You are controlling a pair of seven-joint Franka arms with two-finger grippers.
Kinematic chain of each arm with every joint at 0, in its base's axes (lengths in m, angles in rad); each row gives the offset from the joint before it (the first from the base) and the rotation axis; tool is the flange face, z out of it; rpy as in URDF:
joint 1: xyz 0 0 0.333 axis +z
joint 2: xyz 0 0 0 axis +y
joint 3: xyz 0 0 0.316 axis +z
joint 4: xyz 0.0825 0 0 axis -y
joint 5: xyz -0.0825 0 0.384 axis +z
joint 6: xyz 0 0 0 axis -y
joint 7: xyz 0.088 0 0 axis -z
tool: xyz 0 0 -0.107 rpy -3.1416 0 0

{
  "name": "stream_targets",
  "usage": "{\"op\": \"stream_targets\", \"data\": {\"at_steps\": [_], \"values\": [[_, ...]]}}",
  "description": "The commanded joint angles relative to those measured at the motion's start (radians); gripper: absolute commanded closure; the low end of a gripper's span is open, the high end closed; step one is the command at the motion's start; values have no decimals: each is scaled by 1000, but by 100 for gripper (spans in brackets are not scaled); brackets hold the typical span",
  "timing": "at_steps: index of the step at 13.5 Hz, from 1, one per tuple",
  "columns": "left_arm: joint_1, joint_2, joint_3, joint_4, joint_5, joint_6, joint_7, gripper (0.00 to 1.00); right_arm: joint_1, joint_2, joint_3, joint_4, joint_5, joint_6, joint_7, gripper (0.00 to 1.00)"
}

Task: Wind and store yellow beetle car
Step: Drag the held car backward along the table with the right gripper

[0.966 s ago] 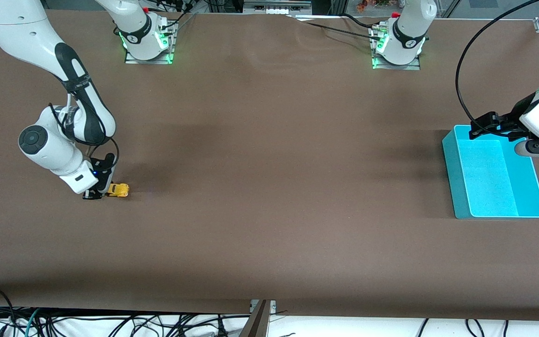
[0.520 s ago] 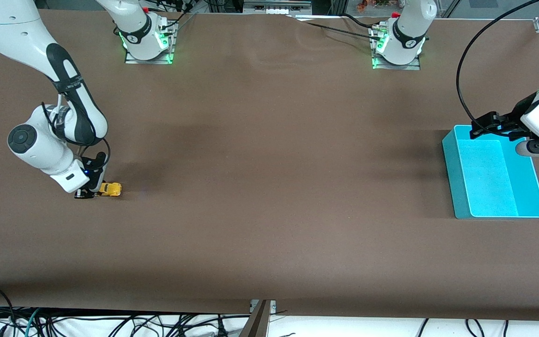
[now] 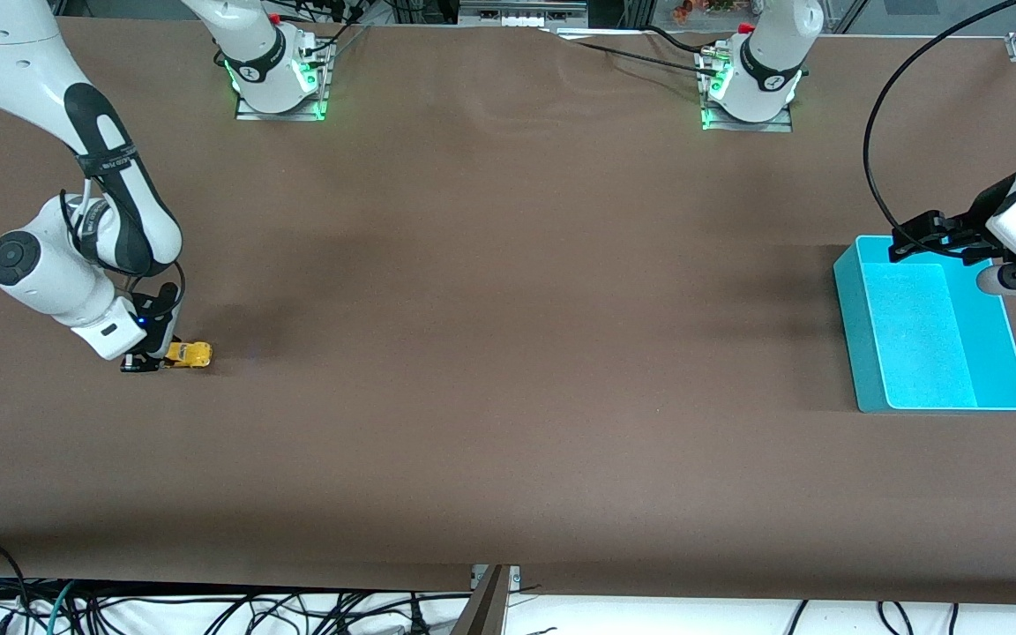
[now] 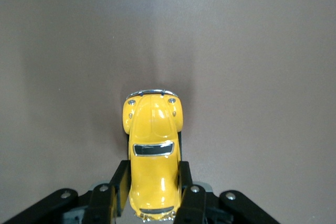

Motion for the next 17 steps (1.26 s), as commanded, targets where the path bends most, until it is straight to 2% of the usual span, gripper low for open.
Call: {"op": "stream_targets", "data": {"at_steps": [1, 5, 13, 14, 15, 17], "values": [[9, 1, -8, 16, 12, -16, 9, 0, -37, 19, 9, 0, 16, -3, -53, 70], [9, 1, -6, 16, 12, -16, 9, 0, -55, 25, 9, 9, 50, -3, -115, 70], [9, 1, -6, 16, 12, -16, 9, 0, -83, 39, 11, 29, 51, -5, -158, 70], [9, 1, -6, 16, 12, -16, 9, 0, -81, 37, 12, 39, 51, -6, -153, 65], [9, 1, -8, 16, 12, -16, 8, 0, -78, 34, 17, 57, 56, -27, -146, 2], [9, 1, -8, 16, 12, -17, 9, 0, -77, 31, 37, 162, 100, -163, -142, 0]]}}
